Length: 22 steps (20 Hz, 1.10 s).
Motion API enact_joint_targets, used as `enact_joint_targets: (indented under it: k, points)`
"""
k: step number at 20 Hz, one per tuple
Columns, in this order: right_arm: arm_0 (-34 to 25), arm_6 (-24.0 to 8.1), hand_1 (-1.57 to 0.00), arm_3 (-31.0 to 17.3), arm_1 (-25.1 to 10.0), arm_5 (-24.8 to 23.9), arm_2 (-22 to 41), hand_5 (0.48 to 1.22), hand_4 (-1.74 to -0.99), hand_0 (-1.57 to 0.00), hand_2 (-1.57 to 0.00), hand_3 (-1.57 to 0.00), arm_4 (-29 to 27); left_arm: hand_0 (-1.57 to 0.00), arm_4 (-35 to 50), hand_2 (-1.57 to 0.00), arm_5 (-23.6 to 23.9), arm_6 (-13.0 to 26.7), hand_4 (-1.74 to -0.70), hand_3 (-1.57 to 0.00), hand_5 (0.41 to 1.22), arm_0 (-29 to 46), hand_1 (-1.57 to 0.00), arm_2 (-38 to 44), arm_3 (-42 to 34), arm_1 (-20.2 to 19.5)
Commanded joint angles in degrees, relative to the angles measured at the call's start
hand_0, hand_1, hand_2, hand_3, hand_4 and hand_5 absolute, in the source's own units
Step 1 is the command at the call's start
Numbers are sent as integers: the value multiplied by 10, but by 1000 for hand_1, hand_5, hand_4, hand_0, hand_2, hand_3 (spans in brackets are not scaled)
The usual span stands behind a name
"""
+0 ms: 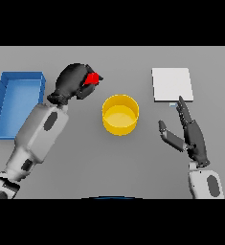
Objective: Pick up the red beaker and tilt it to pour out 1 green nut into yellow bowl. Pick up the yellow bowl and place it on the metallic measuring scale.
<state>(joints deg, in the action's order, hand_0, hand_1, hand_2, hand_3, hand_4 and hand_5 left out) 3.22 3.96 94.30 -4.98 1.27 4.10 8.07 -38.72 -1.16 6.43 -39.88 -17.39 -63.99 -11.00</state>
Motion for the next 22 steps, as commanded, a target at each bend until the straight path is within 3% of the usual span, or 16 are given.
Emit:
enact_joint_targets:
  k: [1,3,5,8,11,17,22]
  points:
    - [-4,-1,1,1,0,0,-1,694,-1287,1,1,1,-1,-1570,-19,-1570,-16,7,-1724,-1570,1160,-14,-1570,-17,7,-6]
    - [-11,-13,1,-1,3,-8,2,695,-1289,1,1,1,9,-1570,-50,-1570,-55,3,-1730,-1570,1182,-29,-1570,-50,11,-25]
    - [-7,-5,1,-3,4,-7,4,694,-1290,1,1,1,10,-1571,-72,-1571,-92,3,-1734,-1570,1196,-50,-1571,-77,21,-30]
    - [-4,-16,1,-1,7,-3,-4,678,-1284,1,1,1,-6,-1571,-109,-1571,-148,1,-1606,-1571,1208,-88,-1571,-114,36,-39]
    - [5,-20,1,8,17,-4,-4,651,-1279,1,1,1,-17,-1571,-151,-1571,-196,10,-1663,-1355,1214,-129,-1571,-155,65,-44]
    - [-4,-31,1,1,17,1,-16,607,-1301,1,1,1,-37,-1571,-213,-1571,-246,-13,-1709,-1203,1219,-191,-1571,-227,112,-34]
    - [-3,-23,1,-7,13,3,-14,600,-1297,1,1,1,-30,-1571,-264,-1571,-257,-44,-1729,-1450,1220,-237,-1571,-286,129,-28]
